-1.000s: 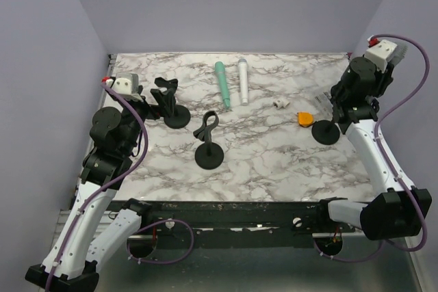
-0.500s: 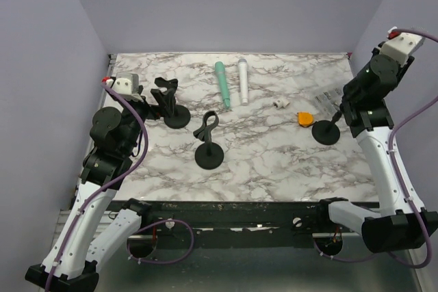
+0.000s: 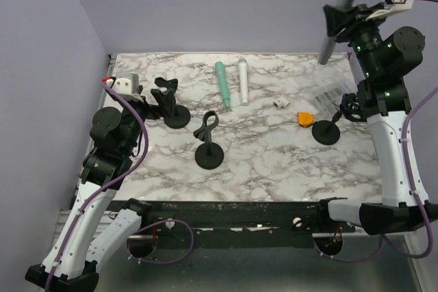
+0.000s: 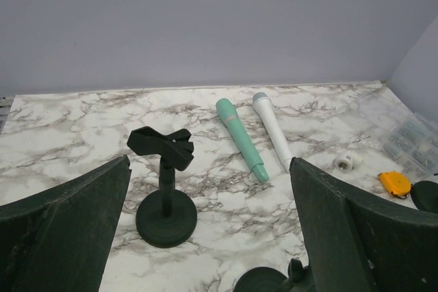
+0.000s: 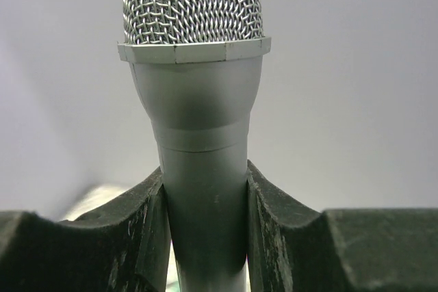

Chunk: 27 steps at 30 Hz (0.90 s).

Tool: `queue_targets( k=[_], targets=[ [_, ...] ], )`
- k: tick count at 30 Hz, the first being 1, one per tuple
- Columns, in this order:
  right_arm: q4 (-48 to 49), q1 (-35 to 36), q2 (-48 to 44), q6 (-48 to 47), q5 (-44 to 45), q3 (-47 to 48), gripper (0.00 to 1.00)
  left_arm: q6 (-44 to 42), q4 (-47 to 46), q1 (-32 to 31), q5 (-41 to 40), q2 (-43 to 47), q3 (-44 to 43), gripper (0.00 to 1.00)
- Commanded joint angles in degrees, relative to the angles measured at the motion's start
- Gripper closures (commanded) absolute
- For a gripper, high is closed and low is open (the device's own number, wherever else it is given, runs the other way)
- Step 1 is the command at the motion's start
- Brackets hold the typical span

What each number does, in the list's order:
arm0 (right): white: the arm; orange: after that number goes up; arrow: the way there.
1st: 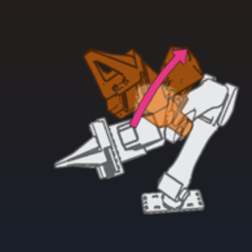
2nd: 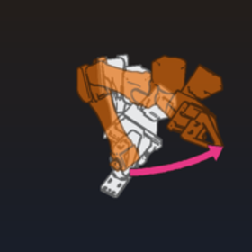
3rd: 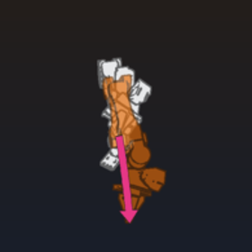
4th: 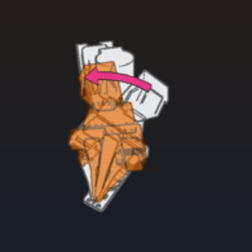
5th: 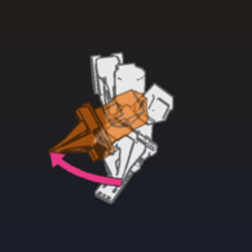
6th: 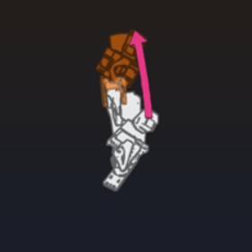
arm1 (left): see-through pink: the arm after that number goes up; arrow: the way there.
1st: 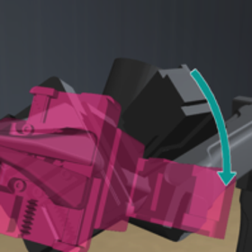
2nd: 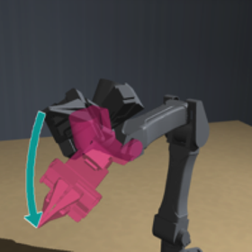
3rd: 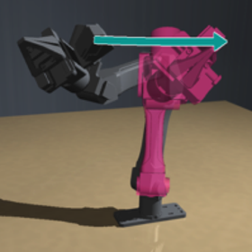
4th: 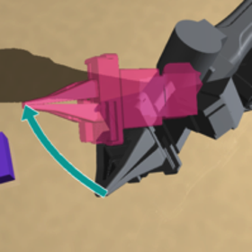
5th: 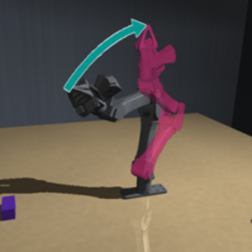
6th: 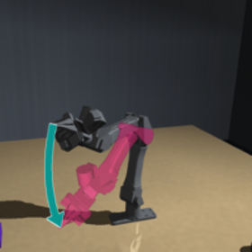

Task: Remove the microphone from the stand

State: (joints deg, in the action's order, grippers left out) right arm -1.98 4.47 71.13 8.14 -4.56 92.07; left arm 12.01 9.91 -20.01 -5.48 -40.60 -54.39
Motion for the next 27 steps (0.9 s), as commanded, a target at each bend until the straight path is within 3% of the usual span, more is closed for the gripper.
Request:
queue_targets(
  k=[1,3,5,7,15,20,27],
  targets=[
    [13.60,2.26,5.59,26.30,-39.47,-4.59,0.99,-0.85,-1.30,-0.29,-1.53,0.73,0.82,0.01],
    [22.69,5.33,6.76,34.93,-42.67,-8.27,0.99,-0.80,-1.35,-0.30,-1.57,0.61,0.87,0.02],
    [24.10,8.78,8.35,37.60,-42.95,-9.19,0.99,-0.84,-1.36,-0.34,-1.40,0.54,0.80,0.02],
    [18.80,12.47,9.75,35.58,-39.32,-8.57,0.99,-0.80,-1.32,-0.29,-1.10,0.43,0.69,0.01],
    [0.04,22.14,20.11,31.78,-9.78,-6.99,0.99,-0.58,-1.32,-0.29,-1.07,0.70,0.77,0.02],
    [-6.38,27.13,31.30,25.67,11.80,-0.09,0.99,-0.76,-1.56,-0.38,-1.63,0.79,0.95,0.02],
    [-13.72,29.12,52.44,14.07,21.99,19.44,0.99,-0.85,-1.79,-0.37,-1.97,0.61,1.30,0.01]
  ],
)
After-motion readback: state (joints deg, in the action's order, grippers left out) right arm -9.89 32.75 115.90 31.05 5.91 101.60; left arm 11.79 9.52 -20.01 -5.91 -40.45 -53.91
